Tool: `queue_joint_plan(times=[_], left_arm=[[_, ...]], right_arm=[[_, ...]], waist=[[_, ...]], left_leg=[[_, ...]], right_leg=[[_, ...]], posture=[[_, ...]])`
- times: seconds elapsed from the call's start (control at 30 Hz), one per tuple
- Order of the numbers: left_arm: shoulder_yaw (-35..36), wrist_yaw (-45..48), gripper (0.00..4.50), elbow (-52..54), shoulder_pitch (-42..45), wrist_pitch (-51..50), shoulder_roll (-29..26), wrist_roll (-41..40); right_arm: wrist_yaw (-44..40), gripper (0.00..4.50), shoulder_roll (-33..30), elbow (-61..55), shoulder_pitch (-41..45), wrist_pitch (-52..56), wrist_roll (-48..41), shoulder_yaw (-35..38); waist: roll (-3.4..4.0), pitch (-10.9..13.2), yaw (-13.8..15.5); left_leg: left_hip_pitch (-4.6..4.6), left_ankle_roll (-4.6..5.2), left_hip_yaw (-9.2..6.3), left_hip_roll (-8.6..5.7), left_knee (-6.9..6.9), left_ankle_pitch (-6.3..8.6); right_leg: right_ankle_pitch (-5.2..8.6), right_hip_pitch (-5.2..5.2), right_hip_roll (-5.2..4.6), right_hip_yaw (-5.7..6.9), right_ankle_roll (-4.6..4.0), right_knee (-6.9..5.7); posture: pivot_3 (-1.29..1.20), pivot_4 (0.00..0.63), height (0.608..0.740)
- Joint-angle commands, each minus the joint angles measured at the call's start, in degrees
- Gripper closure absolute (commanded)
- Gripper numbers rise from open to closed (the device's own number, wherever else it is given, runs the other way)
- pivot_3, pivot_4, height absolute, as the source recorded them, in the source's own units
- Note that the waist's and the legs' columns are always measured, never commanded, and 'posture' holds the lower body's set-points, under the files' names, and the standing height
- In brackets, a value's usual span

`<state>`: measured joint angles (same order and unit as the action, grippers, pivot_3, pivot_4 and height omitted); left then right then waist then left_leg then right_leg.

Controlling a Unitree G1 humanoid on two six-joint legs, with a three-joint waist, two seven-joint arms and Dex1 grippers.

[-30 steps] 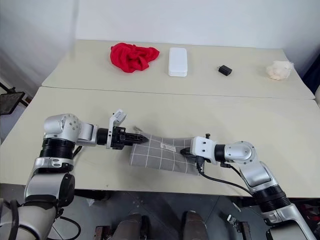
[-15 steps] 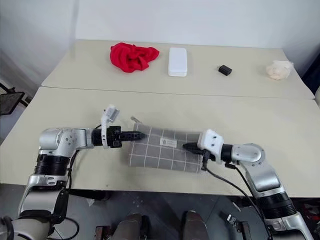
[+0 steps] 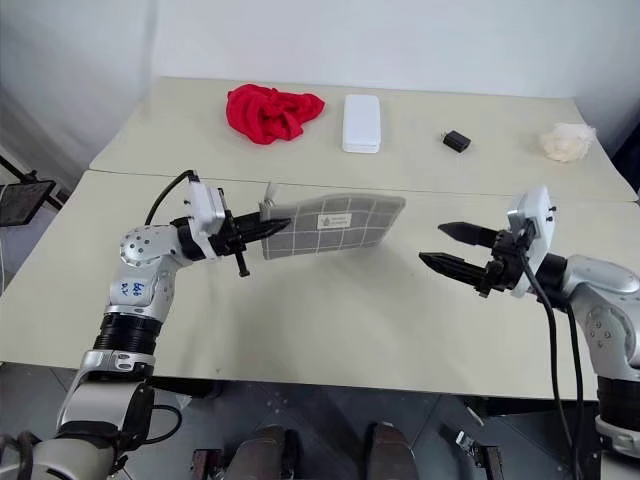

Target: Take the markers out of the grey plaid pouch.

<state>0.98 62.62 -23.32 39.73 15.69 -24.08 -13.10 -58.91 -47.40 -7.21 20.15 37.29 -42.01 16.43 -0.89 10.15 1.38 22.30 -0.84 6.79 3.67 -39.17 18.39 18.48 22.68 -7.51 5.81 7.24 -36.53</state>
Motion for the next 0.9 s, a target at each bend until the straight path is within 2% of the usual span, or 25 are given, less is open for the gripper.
queue_joint_plan(times=[0.03, 0.13, 0.2, 0.37, 0.47, 0.57, 0.7, 0.9], left_arm=[[-0.9, -4.5, 4.50, -4.9, 1.2, 13.0, 0.1, 5.9], [-2.3, -9.0, 4.50, -9.4, 2.7, 23.3, -0.3, 11.5], [-2.7, -11.8, 4.50, -11.3, 3.6, 26.3, 0.1, 13.0], [-6.0, -19.3, 4.50, -13.3, 5.2, 31.1, 0.0, 21.4], [-8.0, -24.1, 4.50, -13.8, 6.2, 34.5, -1.5, 27.4], [-9.1, -28.4, 4.50, -13.7, 6.5, 37.5, -2.6, 30.6], [-10.3, -32.5, 4.50, -13.7, 7.1, 39.5, -3.0, 33.1], [-12.7, -35.2, 4.50, -13.9, 7.4, 40.4, -3.1, 34.4]], right_arm=[[3.5, 0.01, 0.6, -1.5, 5.2, 4.0, -1.0, -1.9], [6.8, 0.01, 1.5, -1.6, 11.6, 11.4, -3.0, -4.8], [7.7, 0.01, 2.2, -2.2, 14.3, 15.5, -5.1, -5.5], [18.3, 0.01, 11.2, -1.1, 26.9, 27.7, -7.1, -10.8], [22.8, 0.01, 16.3, 1.3, 32.1, 33.4, -8.9, -9.9], [24.1, 0.01, 17.3, 1.8, 33.5, 36.8, -9.9, -8.8], [24.6, 0.01, 17.6, 2.8, 34.2, 36.4, -7.3, -12.0], [26.1, 0.01, 20.8, 1.8, 33.0, 37.3, -6.7, -13.5]], waist=[[0.00, 0.0, -0.1], [0.00, 0.0, -0.1], [0.00, 0.0, 0.0], [0.00, 0.0, -0.1], [0.01, 0.0, -0.2], [0.01, 0.0, 0.1], [0.01, 0.0, 0.0], [0.01, 0.0, -0.3]], left_leg=[[0.00, 0.00, 0.00, 0.00, -0.02, 0.00], [-0.01, 0.01, 0.02, 0.01, -0.06, 0.00], [0.03, 0.01, 0.00, 0.02, -0.05, 0.00], [0.16, 0.09, 0.01, 0.01, -0.04, 0.05], [0.17, 0.09, 0.00, 0.02, -0.02, 0.05], [0.35, 0.10, -0.05, 0.01, -0.04, 0.06], [0.92, 0.14, -0.01, -0.02, -0.19, 0.08], [0.95, 0.14, 0.05, 0.00, -0.20, 0.08]], right_leg=[[0.00, 0.00, -0.01, -0.01, 0.00, -0.01], [-0.02, 0.02, -0.04, -0.01, 0.00, -0.01], [-0.02, 0.06, -0.04, 0.01, 0.00, -0.07], [-0.04, 0.13, -0.08, 0.09, 0.02, -0.01], [-0.04, 0.16, -0.06, 0.12, 0.02, -0.03], [-0.04, 0.27, -0.07, 0.18, 0.03, -0.01], [-0.08, 0.82, -0.10, 0.17, 0.09, -0.08], [-0.08, 0.92, -0.08, 0.17, 0.09, -0.16]], posture=[[0.00, 0.150, 0.740], [0.00, 0.150, 0.740], [0.00, 0.150, 0.740], [0.00, 0.150, 0.740], [0.00, 0.150, 0.740], [0.00, 0.150, 0.740], [0.00, 0.150, 0.740], [0.00, 0.150, 0.740]])
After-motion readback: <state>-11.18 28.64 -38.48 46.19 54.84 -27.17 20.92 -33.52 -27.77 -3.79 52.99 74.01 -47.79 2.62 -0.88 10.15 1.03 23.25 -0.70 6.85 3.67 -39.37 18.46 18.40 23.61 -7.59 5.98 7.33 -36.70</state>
